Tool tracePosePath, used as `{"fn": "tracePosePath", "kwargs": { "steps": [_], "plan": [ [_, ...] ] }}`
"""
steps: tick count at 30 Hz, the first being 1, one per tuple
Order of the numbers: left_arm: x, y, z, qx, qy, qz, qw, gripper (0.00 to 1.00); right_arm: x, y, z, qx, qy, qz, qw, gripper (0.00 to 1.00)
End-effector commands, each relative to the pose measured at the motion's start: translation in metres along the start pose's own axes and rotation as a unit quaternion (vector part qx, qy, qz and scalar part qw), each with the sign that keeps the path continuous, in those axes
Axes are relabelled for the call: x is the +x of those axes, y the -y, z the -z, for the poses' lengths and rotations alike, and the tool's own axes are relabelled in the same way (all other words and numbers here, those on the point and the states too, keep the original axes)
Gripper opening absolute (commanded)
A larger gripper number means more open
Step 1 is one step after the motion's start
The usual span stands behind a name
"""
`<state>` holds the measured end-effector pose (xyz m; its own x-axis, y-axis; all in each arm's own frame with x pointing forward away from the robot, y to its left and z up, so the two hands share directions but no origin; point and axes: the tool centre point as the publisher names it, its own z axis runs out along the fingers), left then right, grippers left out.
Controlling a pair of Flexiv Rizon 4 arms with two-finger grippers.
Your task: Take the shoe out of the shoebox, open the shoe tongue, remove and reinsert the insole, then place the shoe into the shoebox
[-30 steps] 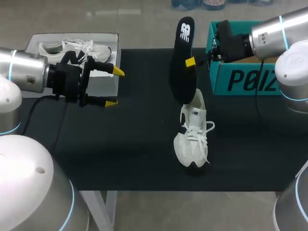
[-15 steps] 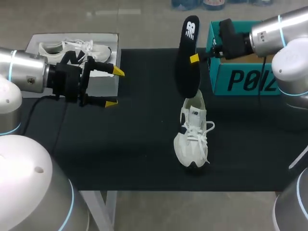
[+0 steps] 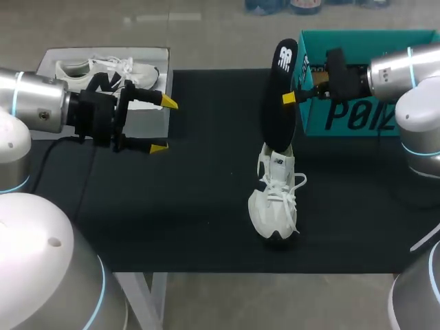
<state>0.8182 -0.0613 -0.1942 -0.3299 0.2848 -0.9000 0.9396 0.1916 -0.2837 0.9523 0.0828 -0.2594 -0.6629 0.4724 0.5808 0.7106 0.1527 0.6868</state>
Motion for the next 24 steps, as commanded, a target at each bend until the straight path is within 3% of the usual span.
{"fn": "tracePosePath", "kwargs": {
  "steps": [1, 13, 24],
  "plan": [
    [0.000, 0.000, 0.000, 0.001, -0.001, 0.000, 1.000, 1.00, 0.006, 0.014, 0.007, -0.007, 0.004, -0.001, 1.000, 0.00],
    [0.000, 0.000, 0.000, 0.001, -0.001, 0.000, 1.000, 1.00, 0.004, 0.046, -0.004, -0.004, 0.005, -0.018, 1.000, 0.00],
    [0.000, 0.000, 0.000, 0.001, -0.001, 0.000, 1.000, 1.00, -0.008, 0.051, -0.010, 0.004, 0.022, -0.013, 1.000, 0.00]
  ]
}}
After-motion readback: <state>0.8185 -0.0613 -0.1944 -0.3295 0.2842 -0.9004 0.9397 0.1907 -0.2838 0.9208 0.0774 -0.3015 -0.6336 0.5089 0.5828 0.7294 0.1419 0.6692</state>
